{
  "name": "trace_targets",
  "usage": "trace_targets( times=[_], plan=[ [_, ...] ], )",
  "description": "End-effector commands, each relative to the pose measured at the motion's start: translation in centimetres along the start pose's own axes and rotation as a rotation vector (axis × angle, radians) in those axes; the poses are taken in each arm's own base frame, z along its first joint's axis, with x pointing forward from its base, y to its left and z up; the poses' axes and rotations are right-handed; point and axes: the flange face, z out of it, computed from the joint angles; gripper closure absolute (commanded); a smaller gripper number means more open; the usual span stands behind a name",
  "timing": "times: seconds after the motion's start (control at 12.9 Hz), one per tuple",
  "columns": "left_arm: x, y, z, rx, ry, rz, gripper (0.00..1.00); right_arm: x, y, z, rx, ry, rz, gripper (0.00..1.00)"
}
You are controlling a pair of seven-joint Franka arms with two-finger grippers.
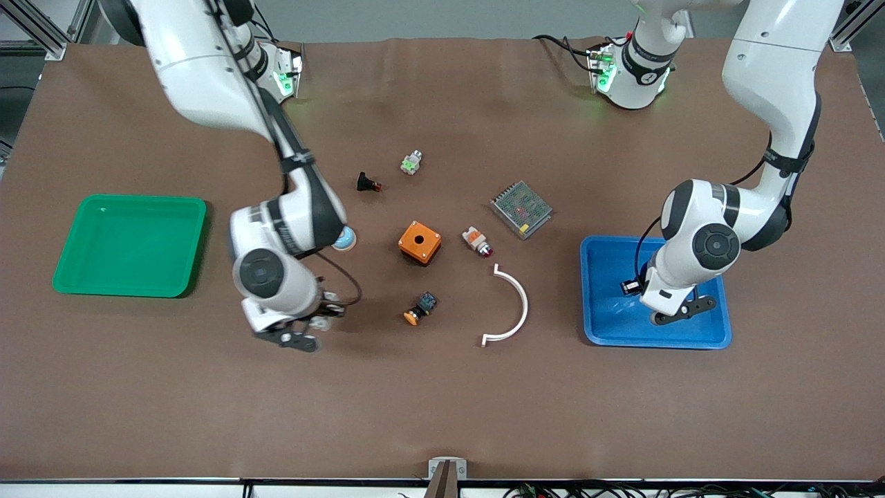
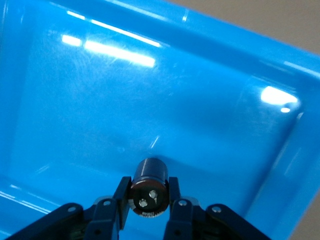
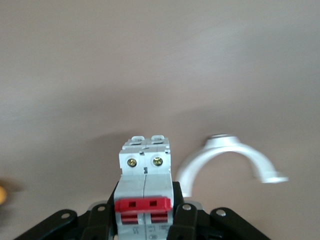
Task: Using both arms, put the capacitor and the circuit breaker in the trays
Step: 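Carry the capacitor to the blue tray while the right gripper carries the breaker, then release the capacitor in the blue tray and lift the left gripper away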
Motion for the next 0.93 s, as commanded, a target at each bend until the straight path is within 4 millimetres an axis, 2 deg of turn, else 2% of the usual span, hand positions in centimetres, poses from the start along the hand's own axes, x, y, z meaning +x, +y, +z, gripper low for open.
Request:
trace_targets(
  times=[0.0, 0.08, 0.15, 0.23, 0.31, 0.46, 0.54, 0.7, 0.85],
  plan=[
    [-0.4, -2.1, 0.4, -0.007, 0.024, 0.028, 0.98, 2.0, 9.0, -3.2, -0.016, -0.079, -0.036, 0.94],
    [-0.4, -2.1, 0.7, -0.007, 0.019, 0.03, 0.87, 2.4, 12.6, -3.4, -0.012, -0.118, -0.045, 0.94],
    [-0.3, -2.0, 0.7, -0.007, 0.019, 0.03, 0.54, 2.6, 15.9, -3.4, -0.001, -0.141, -0.074, 0.94],
    [-0.2, -2.0, 0.3, -0.008, 0.023, 0.027, 0.01, 2.4, 19.4, -3.0, 0.012, -0.163, -0.119, 0.94],
    [-0.1, -1.9, -0.7, -0.009, 0.031, 0.023, 0.0, 2.2, 23.3, -2.1, 0.029, -0.187, -0.154, 0.94],
    [-0.4, -1.6, -6.3, -0.009, 0.079, 0.026, 0.0, 2.3, 29.8, -0.9, 0.032, -0.214, -0.249, 0.94],
    [-0.2, -1.7, -10.3, 0.006, 0.087, 0.024, 0.0, 2.3, 33.1, 0.0, 0.044, -0.231, -0.274, 0.93],
    [0.6, -1.8, -18.4, 0.03, 0.095, 0.013, 0.0, 2.0, 38.3, 1.3, 0.081, -0.253, -0.346, 0.93],
    [1.4, -2.2, -25.6, 0.037, 0.113, -0.01, 0.0, 1.1, 42.3, 2.4, 0.093, -0.271, -0.37, 0.93]
  ],
)
